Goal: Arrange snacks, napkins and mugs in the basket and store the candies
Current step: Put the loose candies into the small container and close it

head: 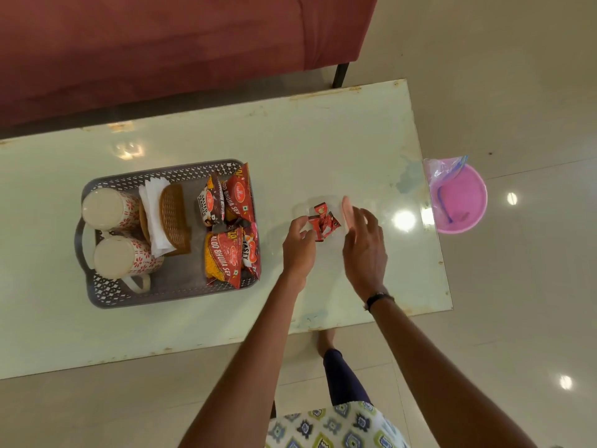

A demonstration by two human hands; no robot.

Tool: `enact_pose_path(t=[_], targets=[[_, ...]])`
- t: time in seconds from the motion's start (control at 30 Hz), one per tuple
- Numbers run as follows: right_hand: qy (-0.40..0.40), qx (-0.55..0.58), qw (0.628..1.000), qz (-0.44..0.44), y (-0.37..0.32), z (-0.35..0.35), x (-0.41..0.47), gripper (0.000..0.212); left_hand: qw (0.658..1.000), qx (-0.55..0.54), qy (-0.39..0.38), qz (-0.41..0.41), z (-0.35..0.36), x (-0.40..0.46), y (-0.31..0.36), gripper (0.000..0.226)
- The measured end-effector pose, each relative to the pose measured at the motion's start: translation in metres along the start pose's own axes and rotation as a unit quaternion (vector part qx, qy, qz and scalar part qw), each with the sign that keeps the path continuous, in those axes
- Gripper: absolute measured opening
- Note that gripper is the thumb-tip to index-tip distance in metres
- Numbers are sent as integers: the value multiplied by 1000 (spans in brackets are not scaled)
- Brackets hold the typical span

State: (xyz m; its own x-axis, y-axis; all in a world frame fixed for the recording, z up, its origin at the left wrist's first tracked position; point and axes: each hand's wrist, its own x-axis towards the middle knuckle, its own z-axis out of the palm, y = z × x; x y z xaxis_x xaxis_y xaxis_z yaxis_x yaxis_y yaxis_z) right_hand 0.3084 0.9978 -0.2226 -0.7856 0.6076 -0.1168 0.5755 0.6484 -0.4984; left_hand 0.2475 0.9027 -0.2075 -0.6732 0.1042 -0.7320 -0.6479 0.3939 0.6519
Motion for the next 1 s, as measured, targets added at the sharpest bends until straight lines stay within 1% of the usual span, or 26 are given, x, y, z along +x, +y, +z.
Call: enact_pose_path(t=[0.07, 0.17, 0.27, 0.33, 0.4, 0.53, 0.7, 0.87, 1.0], targets=[[-9, 19, 1000, 8, -2, 12, -6, 48, 1000, 4, -4, -1, 0, 2, -1, 38], [-14, 77, 996, 33, -6, 23, -10, 46, 1000, -2, -13, -3, -1, 4, -1, 39], [-54, 148, 986, 58, -6, 30, -11, 45, 1000, 0, -16, -6, -2, 6, -1, 38], [-72, 164, 982, 62, -5, 32, -11, 47, 1000, 3, -18, -6, -2, 5, -2, 37], [-84, 157, 983, 56, -5, 32, -11, 47, 1000, 4, -17, -7, -2, 5, -2, 36], [-101, 101, 988, 51, -8, 30, -6, 56, 1000, -6, -14, -10, -3, 6, -1, 34], [-95, 61, 993, 26, -18, 29, 1, 53, 1000, -5, -8, -8, -5, 5, 0, 33], [-101, 26, 995, 1, -25, 38, 0, 59, 1000, 19, -3, 9, -7, 5, 2, 32], [-105, 23, 994, 9, -27, 42, -4, 61, 1000, 29, 2, 13, -6, 4, 5, 33]])
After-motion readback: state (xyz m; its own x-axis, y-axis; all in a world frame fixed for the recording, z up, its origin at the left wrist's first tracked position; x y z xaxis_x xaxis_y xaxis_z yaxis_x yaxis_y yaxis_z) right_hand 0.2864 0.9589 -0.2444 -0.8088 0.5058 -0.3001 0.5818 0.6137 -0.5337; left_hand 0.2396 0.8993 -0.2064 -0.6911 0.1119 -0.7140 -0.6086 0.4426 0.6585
